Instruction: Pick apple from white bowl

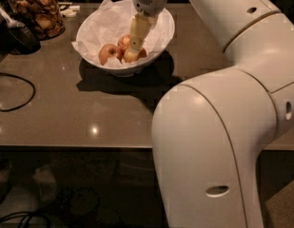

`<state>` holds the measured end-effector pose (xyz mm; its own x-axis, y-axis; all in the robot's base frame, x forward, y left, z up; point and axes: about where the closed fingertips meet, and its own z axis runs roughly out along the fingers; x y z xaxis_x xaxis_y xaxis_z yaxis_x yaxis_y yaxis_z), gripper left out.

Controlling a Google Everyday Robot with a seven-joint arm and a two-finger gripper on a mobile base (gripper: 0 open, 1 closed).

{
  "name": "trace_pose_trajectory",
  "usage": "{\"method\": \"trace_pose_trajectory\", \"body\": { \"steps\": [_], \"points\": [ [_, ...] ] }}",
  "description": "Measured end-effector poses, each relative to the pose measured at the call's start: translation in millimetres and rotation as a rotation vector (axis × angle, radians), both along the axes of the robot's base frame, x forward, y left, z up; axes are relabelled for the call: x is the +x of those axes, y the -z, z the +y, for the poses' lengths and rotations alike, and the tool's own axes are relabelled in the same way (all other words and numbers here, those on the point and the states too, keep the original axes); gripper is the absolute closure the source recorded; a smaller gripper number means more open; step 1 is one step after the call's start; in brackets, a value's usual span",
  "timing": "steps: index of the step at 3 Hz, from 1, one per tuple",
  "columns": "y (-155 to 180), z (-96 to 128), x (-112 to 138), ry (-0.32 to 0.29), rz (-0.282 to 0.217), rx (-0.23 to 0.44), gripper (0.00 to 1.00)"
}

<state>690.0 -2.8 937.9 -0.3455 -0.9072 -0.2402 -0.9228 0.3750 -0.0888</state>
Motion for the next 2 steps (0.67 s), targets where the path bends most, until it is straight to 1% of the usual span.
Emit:
{"method": "trace_pose_trajectory", "body": {
  "steps": [1, 2],
  "points": [
    [10.5, -0.1, 0.2, 0.006, 0.023, -0.005, 0.27],
    [16.4, 3.3, 0.3, 0.004, 0.036, -0.013, 0.27]
  ]
}}
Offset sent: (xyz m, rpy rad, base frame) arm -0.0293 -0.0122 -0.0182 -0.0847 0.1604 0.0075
